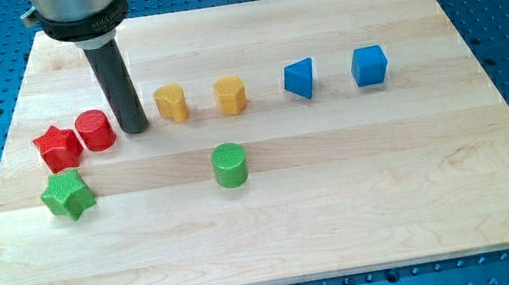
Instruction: Move your arm above the yellow heart
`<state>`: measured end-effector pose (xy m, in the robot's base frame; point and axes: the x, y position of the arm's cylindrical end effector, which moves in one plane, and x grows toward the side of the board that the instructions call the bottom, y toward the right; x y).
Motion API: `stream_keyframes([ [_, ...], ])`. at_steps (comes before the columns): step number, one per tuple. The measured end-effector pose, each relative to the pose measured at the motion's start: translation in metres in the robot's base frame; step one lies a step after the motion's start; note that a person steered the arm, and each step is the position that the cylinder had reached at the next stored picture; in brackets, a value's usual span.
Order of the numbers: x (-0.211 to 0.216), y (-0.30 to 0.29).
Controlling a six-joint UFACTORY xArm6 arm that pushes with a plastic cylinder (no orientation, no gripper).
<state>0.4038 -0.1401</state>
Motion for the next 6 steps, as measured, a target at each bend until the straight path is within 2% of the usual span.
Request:
stream_keyframes([
  [2,-0.005,-0.034],
  [3,-0.008,-0.033],
  [4,-0.044,-0.019],
  [6,-0.063,-0.011],
])
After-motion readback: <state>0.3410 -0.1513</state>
